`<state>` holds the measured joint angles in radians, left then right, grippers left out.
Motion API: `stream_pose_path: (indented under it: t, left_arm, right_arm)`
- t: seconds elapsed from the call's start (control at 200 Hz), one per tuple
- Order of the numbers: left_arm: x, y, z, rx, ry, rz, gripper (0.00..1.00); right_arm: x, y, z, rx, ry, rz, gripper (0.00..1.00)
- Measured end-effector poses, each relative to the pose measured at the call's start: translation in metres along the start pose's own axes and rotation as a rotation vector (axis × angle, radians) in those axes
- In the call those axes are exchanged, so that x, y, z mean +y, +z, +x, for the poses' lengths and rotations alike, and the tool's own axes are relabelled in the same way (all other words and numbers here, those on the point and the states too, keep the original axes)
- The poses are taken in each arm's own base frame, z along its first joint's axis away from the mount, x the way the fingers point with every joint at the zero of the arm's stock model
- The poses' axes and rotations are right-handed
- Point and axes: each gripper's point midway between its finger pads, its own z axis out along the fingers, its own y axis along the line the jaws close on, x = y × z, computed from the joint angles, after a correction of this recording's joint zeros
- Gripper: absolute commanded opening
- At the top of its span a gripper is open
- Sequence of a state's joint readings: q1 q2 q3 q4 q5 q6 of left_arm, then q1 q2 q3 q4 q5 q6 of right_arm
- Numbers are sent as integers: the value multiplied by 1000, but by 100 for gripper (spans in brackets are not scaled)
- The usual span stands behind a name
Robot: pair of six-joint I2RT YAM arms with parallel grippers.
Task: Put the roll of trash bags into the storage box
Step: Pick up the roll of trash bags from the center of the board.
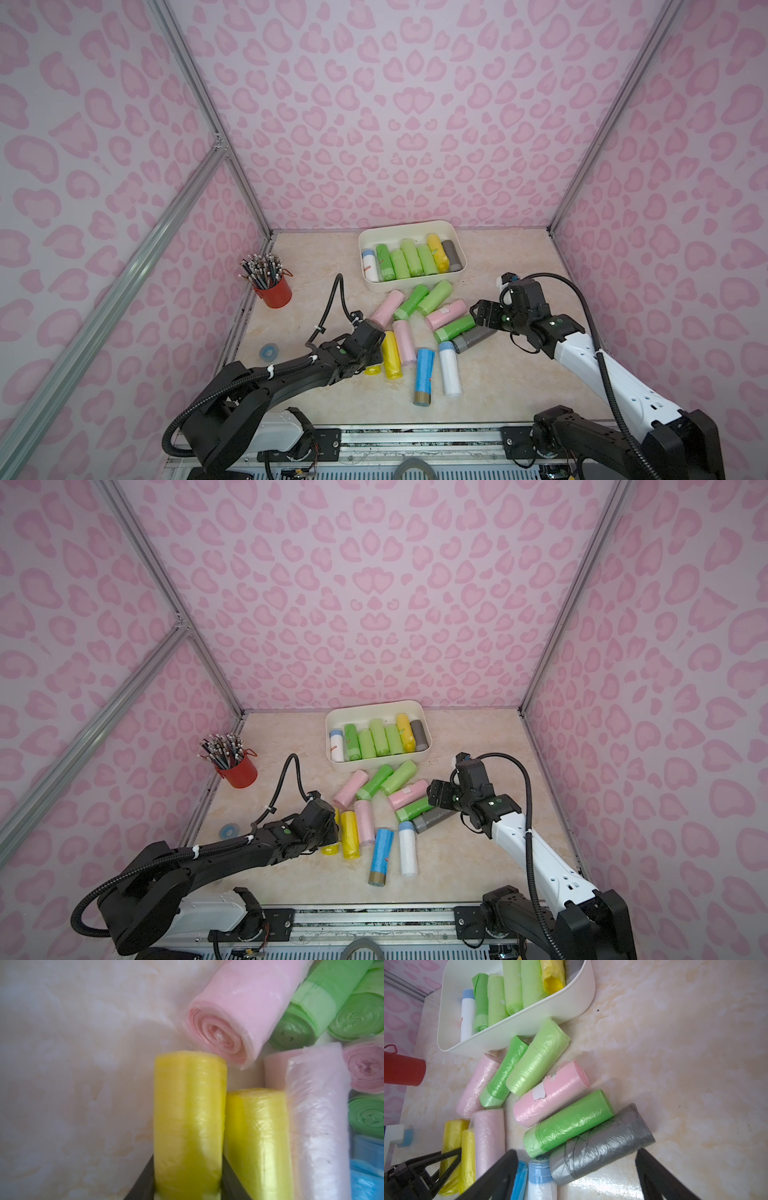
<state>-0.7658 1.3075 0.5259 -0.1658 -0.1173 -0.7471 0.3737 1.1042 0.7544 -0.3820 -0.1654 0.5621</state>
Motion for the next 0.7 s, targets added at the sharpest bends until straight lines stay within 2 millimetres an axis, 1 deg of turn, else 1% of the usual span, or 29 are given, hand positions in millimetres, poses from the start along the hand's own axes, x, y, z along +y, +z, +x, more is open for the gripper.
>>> stream_pose_path:
  t: [0.125,0.225,0.31,0.455,0.7]
  left_arm:
    - [-2,-6,-2,2,-4,8,28]
    - [-9,-10,-7,-8,-13,29,26]
    - [-11,-13,-10,-10,-18,37,23]
    - [-17,-23,-21,-31,-26,57,23]
    - [-29,-43,-53,-102,-40,98,21]
  right_arm:
    - [21,1,9,61,75,-118,90]
    - [30,2,9,78,105,-171,90]
    - [33,3,12,89,127,-193,90]
    - [39,2,11,89,141,-222,90]
    - [42,2,8,82,144,-237,90]
